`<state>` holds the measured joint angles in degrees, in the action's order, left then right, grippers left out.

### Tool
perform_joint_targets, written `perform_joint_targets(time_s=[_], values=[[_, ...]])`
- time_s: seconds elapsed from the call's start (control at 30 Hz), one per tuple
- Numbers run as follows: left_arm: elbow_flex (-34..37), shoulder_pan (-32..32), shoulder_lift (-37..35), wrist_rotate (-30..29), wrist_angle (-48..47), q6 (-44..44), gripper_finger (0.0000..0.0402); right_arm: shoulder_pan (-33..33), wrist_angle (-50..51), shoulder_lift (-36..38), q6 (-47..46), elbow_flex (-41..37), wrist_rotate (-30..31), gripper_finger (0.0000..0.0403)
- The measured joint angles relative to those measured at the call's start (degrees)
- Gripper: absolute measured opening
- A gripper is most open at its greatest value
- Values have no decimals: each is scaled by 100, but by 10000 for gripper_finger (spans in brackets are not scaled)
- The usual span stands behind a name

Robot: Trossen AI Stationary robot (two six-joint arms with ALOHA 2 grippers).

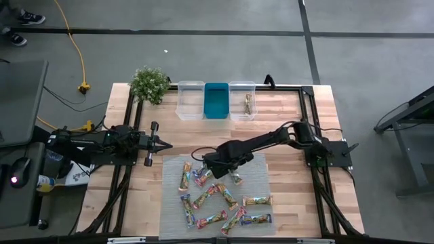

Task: Pick and place Granola Bars by type
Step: Put the orange granola bar into the right transparent bin

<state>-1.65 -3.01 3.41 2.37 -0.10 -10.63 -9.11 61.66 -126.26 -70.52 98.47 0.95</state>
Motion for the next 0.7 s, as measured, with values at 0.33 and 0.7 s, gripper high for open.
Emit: perform_joint_targets(time_s=[0.33, 0.7], values=[[0, 1, 0, 0, 0, 0, 1, -6, -95, -4, -58, -2, 5, 226], [2, -1, 1, 0, 0, 2, 1, -21, -173, -4, -65, -2, 2, 212]])
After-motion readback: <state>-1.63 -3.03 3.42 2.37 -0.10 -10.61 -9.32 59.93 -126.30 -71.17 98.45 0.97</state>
